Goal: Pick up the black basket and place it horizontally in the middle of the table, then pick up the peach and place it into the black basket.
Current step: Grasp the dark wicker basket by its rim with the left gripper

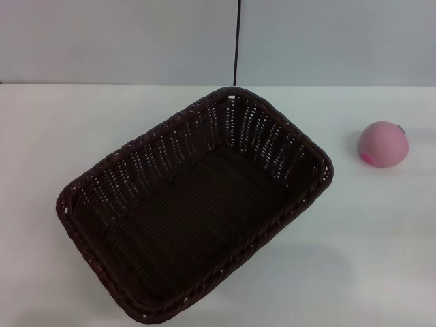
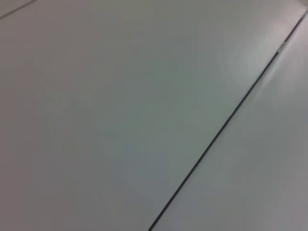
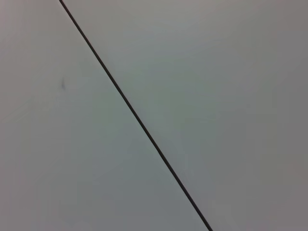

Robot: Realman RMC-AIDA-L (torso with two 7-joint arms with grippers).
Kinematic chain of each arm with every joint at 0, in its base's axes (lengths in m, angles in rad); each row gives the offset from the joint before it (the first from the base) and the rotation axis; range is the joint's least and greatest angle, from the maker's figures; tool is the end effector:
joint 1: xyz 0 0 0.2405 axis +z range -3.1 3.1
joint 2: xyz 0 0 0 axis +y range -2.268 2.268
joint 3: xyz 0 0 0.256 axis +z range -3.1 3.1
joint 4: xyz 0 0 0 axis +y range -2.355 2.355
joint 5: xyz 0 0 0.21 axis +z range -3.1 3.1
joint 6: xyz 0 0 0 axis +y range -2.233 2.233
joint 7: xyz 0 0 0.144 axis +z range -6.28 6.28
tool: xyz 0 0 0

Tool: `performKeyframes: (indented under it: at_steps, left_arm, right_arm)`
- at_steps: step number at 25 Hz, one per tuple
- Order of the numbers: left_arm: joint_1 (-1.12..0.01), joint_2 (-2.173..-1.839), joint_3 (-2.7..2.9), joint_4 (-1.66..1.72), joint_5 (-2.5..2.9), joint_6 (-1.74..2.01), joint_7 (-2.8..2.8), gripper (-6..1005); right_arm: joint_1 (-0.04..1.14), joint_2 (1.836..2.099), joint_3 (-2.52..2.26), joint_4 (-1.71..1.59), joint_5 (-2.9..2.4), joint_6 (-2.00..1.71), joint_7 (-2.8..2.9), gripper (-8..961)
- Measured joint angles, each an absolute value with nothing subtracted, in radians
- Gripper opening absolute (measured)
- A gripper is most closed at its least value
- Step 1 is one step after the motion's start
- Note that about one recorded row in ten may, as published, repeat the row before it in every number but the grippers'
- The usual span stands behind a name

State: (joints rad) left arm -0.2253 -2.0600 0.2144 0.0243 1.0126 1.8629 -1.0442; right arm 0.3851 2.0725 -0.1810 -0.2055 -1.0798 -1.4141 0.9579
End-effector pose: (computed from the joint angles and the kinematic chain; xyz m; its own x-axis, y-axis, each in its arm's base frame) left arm -0.3576 0.2160 0.0864 -0.0135 -0.4382 0.8988 0.9491 -0.2885 -0.1264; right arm 0.3673 0.3040 0.0923 0.2065 0.2864 -0.9356 -0.9646 -0.1007 -0.2437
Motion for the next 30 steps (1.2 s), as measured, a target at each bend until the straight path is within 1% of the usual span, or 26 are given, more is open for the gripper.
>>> performKeyframes:
  at_steps: [8, 13, 16, 18, 20, 21, 22, 23, 26, 27, 30]
  left_arm:
    - [-0.227, -2.058, 0.213, 0.033, 1.012, 1.824, -1.116, 131]
    - [-0.232, -2.058, 0.249, 0.094, 1.026, 1.826, -1.157, 270]
    - [-0.235, -2.058, 0.352, 0.207, 1.031, 1.857, -1.205, 350]
    - [-0.237, -2.057, 0.393, 0.247, 1.032, 1.86, -1.233, 442]
    - [-0.244, -2.048, 0.48, 0.328, 1.033, 1.853, -1.302, 534]
    - [-0.255, -2.028, 0.57, 0.396, 1.037, 1.832, -1.379, 580]
    - [-0.255, -2.028, 0.57, 0.396, 1.037, 1.832, -1.379, 624]
    - [-0.264, -2.015, 0.606, 0.419, 1.047, 1.82, -1.413, 669]
    - [-0.306, -1.964, 0.69, 0.475, 1.122, 1.785, -1.524, 802]
    - [-0.335, -1.938, 0.709, 0.495, 1.177, 1.778, -1.57, 803]
    - [-0.39, -1.903, 0.715, 0.539, 1.299, 1.773, -1.652, 804]
  right_arm:
    - [0.385, 2.074, -0.181, -0.2, -1.08, -1.414, 0.957, 695]
    - [0.391, 2.074, -0.184, -0.189, -1.08, -1.403, 0.956, 695]
    - [0.395, 2.074, -0.19, -0.182, -1.081, -1.402, 0.955, 695]
    - [0.395, 2.074, -0.191, -0.181, -1.081, -1.402, 0.955, 695]
    - [0.394, 2.074, -0.191, -0.181, -1.082, -1.402, 0.956, 694]
    - [0.394, 2.074, -0.191, -0.177, -1.082, -1.402, 0.956, 694]
    - [0.394, 2.074, -0.191, -0.177, -1.082, -1.402, 0.956, 694]
    - [0.394, 2.074, -0.191, -0.174, -1.082, -1.402, 0.956, 694]
    - [0.393, 2.074, -0.191, -0.167, -1.082, -1.402, 0.956, 694]
    - [0.393, 2.074, -0.191, -0.167, -1.082, -1.402, 0.956, 694]
    - [0.393, 2.074, -0.19, -0.167, -1.082, -1.402, 0.956, 694]
